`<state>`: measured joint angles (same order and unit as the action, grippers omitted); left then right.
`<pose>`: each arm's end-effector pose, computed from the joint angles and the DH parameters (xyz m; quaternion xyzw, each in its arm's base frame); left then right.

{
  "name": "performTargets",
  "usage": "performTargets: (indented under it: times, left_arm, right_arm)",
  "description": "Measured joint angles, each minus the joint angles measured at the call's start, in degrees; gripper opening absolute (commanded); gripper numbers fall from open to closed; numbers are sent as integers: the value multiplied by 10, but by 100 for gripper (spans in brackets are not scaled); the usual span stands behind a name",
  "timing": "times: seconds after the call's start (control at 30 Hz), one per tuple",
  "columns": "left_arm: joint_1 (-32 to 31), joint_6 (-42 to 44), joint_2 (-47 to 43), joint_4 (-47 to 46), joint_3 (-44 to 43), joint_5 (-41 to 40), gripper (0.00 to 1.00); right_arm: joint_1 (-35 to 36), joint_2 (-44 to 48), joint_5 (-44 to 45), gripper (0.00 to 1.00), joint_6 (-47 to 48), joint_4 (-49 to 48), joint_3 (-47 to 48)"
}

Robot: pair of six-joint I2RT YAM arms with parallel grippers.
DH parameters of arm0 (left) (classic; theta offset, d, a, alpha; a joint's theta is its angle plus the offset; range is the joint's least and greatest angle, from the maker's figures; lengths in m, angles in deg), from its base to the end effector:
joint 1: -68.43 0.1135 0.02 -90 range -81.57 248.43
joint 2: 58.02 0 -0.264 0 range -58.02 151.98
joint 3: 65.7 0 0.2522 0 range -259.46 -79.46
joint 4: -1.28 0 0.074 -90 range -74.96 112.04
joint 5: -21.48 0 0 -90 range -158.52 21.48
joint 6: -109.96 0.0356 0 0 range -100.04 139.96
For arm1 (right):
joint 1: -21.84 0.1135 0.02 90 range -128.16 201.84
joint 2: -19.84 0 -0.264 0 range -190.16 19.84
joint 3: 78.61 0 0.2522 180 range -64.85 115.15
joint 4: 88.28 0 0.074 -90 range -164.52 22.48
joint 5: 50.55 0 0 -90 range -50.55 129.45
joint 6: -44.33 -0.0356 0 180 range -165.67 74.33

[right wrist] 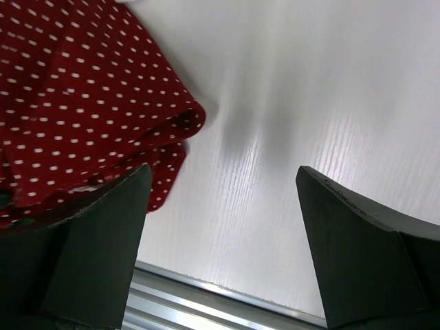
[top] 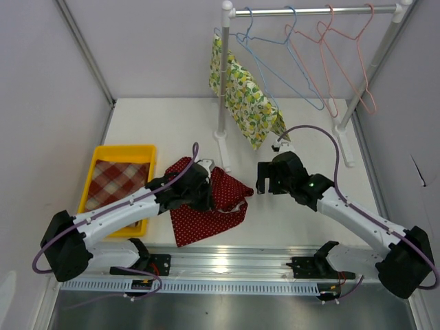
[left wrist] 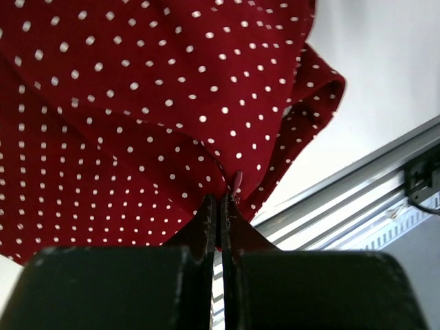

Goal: Place the skirt on the hanger

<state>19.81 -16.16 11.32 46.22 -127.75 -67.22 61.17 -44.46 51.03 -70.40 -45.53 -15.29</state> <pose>0.1608 -0.1837 0.2419 0.1066 0.9401 -0.2260 0.2319 0.1873 0.1443 0.2718 -0.0769 0.9125 0.1287 0.3806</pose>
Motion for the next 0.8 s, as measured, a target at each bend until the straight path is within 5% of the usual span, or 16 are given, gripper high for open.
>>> performTargets:
  times: [0.37, 0.67, 0.8]
  left_arm:
    - [0, -35, -44, -5, 85, 7, 0]
    - [0, -40, -57, -7, 93, 7, 0]
    - [0, -40, -57, -12, 101, 9, 0]
  right_arm:
    - [4, -143, -78, 89, -39, -150, -45]
    - [9, -220, -128, 67, -111, -252, -55]
    - [12, -223, -145, 48, -141, -281, -81]
